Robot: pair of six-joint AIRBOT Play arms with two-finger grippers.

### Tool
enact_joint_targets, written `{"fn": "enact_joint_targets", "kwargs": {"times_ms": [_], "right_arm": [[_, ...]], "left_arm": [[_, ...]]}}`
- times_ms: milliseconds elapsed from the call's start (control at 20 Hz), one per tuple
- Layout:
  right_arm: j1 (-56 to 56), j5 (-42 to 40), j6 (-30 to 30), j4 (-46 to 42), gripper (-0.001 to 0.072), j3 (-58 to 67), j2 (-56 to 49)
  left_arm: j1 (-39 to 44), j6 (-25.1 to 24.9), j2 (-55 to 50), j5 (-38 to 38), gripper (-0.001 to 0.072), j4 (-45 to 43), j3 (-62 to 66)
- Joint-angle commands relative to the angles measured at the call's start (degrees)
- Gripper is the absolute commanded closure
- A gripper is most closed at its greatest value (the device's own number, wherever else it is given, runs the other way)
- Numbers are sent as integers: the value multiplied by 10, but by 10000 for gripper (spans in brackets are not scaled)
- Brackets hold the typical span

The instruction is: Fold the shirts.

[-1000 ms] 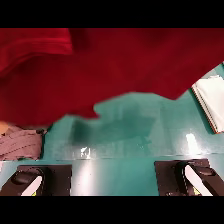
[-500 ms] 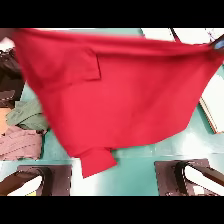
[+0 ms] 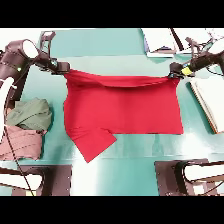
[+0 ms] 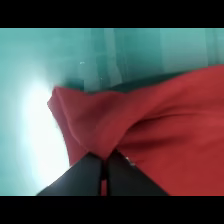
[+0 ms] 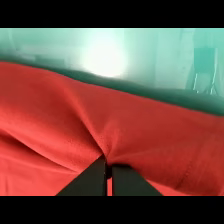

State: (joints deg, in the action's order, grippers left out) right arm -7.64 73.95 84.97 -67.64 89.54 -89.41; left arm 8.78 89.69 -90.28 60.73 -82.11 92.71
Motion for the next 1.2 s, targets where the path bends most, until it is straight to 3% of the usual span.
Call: {"fn": "enact_joint_targets", "kwargs": {"times_ms": [0, 150, 550, 600, 650, 700, 750, 950, 1150], "right_arm": [[0, 16, -23, -2, 693, 42, -45], [0, 38, -27, -56, 693, 34, -34], [0, 41, -27, -59, 688, -51, -33], [0, 44, -27, -59, 561, -47, -33], [0, 49, -27, -59, 326, -38, -33], [-1, 63, -27, -59, 255, -21, -33], [-1, 83, -27, -59, 255, 2, -33], [-1, 126, -30, -59, 259, 12, 28], [-1, 105, -30, -59, 259, -82, 141]], "left_arm": [[0, -28, -21, 21, 685, 4, -3], [0, -33, -22, 69, 685, 24, -17], [0, -51, -22, 23, 684, 75, -118], [0, -51, -22, 31, 682, 72, -119], [0, -51, -20, 38, 543, 71, -118], [0, -48, -17, 54, 230, 70, -114], [0, -37, -10, 70, 173, 62, -112], [0, -18, 79, 119, 173, 22, -157], [0, 18, 226, 110, 173, 27, -361]]}}
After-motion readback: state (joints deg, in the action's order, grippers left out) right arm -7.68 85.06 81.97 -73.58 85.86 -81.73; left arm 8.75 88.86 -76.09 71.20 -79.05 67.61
